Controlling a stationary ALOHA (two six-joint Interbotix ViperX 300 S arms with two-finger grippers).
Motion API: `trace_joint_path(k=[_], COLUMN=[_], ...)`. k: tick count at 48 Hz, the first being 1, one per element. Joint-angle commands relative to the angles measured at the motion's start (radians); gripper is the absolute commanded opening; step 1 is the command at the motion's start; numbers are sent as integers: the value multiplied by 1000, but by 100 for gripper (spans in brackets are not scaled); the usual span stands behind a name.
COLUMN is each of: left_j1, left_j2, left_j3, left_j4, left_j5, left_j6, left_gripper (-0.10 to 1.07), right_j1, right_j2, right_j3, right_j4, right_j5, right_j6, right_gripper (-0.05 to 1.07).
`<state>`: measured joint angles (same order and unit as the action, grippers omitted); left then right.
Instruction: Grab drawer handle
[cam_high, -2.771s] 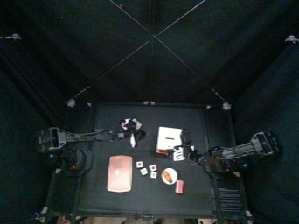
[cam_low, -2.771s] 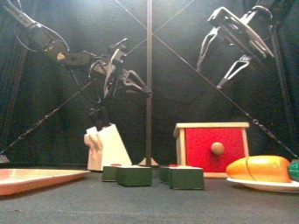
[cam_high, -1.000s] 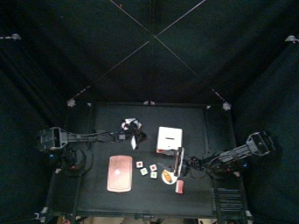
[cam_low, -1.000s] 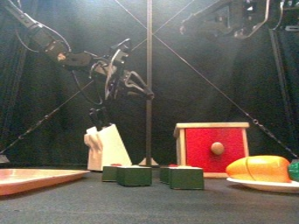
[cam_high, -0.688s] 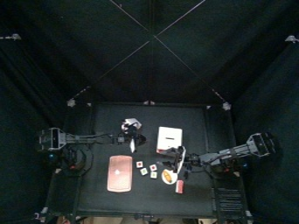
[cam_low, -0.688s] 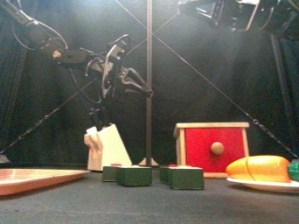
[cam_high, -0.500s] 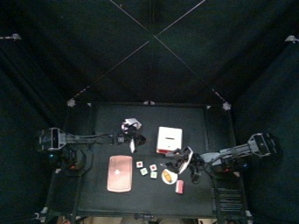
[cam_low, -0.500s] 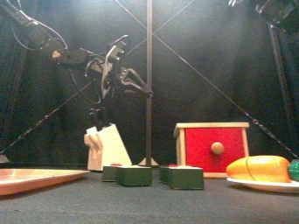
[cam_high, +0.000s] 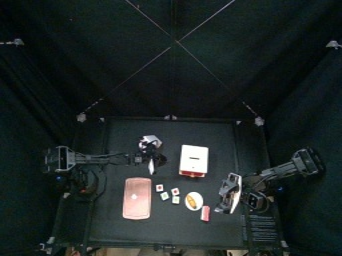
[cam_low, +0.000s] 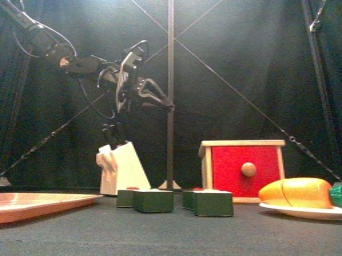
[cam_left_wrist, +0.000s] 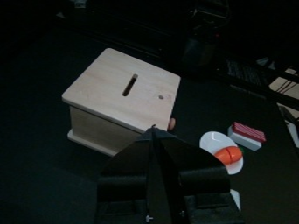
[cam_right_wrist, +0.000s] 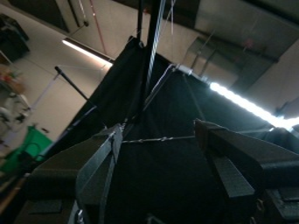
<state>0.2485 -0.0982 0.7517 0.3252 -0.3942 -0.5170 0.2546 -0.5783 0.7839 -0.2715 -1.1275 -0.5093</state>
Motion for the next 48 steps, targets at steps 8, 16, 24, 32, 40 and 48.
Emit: trace_joint_path(k=[8, 16, 24, 32, 40, 48], left_j1=[3, 3, 2, 3, 3, 3], left_j2=[-12, -12, -12, -14, -12, -12], left_j3=[-12, -14, -14, -12, -11, -11], left_j4=[2, -2, 2, 0, 0, 0], left_j5=[-3, 14, 20, 20, 20, 20], left_j6=[2, 2, 3, 2, 2, 2], left_gripper=[50, 50, 50, 50, 50, 50], right_j1=[-143, -189, -222, -281, -351, -437], right_j2=[-127, -175, -192, -184, -192, -192], right_j3=[-81, -121, -184, -245, -262, -265], right_j4=[-84, -155, -146, -64, 17, 38], right_j5=[347, 634, 980, 1184, 1321, 1523], right_j6=[360, 528, 604, 620, 623, 624], right_gripper=[97, 97, 97, 97, 97, 97])
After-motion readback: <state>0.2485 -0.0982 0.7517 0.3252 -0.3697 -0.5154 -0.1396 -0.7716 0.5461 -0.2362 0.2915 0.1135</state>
